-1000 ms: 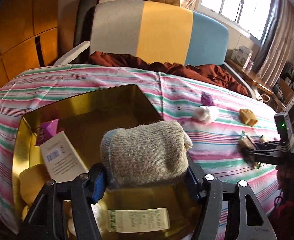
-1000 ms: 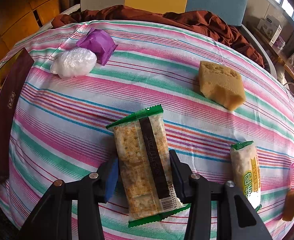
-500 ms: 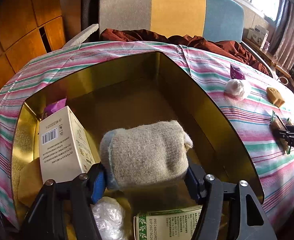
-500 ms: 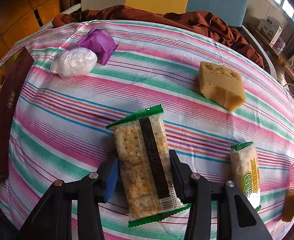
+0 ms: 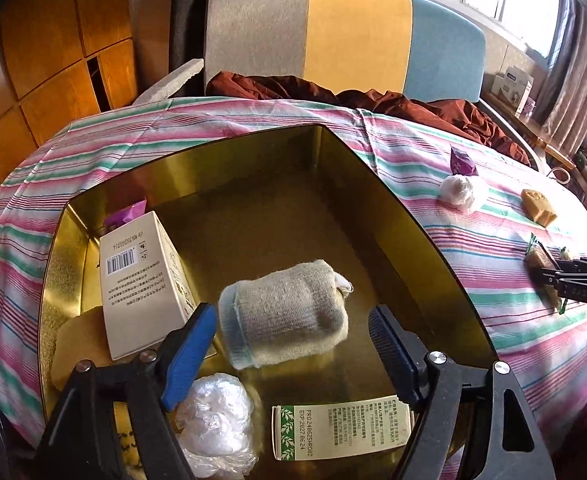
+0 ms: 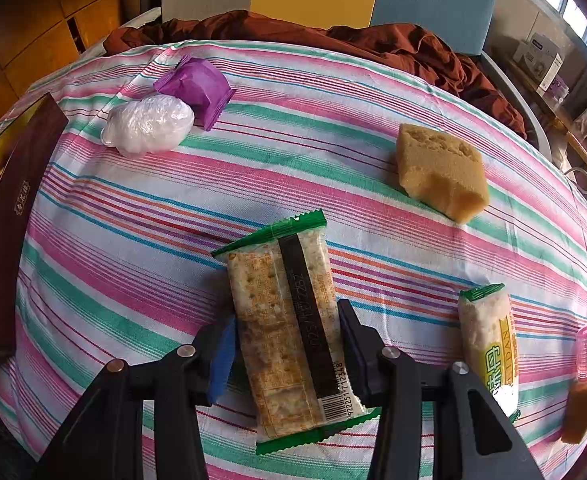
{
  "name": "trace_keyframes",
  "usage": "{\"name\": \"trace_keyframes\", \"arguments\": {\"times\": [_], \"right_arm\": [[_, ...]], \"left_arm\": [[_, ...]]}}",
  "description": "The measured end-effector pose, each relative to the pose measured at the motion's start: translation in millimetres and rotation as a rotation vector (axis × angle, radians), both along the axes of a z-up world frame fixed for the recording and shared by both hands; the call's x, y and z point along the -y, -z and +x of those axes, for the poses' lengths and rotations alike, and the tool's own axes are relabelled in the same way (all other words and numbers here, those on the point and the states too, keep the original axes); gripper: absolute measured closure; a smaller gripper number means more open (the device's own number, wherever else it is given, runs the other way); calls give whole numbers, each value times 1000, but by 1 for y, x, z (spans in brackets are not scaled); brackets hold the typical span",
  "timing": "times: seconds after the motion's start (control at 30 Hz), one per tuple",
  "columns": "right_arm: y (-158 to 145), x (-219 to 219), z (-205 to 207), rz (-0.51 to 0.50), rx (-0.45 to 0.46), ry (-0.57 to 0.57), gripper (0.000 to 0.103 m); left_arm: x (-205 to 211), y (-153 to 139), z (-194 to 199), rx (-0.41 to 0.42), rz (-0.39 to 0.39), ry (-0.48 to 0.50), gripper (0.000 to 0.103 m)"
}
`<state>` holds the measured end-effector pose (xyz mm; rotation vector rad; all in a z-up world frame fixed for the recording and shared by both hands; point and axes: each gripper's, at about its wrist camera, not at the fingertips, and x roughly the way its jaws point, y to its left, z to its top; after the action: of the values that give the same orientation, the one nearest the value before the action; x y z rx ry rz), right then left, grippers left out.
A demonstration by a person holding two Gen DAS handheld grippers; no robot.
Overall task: Organize objects
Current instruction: 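Place the knitted roll in the gold tray with the left gripper while the right gripper holds the crackers, then lower the cracker packet into the gold tray and open the right gripper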
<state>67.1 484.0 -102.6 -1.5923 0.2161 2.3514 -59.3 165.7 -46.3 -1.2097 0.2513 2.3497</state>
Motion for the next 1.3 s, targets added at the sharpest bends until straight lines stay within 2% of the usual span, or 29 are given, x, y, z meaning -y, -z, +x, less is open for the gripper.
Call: {"name": "trace_keyframes", "arguments": {"times": [0.17,0.5,0.77,0.93,1.13,1.3], "right_arm": [[0,-1,-2,21,2,-6,56],[-1,0,-2,30,4,7,57],[-6,9,-7,-22,-11,10,57],[-33,42,-18,-103,-113,-13,57],[-82,122,-45,-188,-242,-155,57],[-94,195,-76,-188,-251,-290,57]], "left_arm": [[15,-15,11,-38,40,-24,24],[52,-31,28,-121,52,-90,24],[68,-31,31,-121,56,-118,24],[75,-29,32,-116,63,-122,24],[86,-29,33,-111,87,-139,24],[99,-31,33,-107,112,-162,24]]}}
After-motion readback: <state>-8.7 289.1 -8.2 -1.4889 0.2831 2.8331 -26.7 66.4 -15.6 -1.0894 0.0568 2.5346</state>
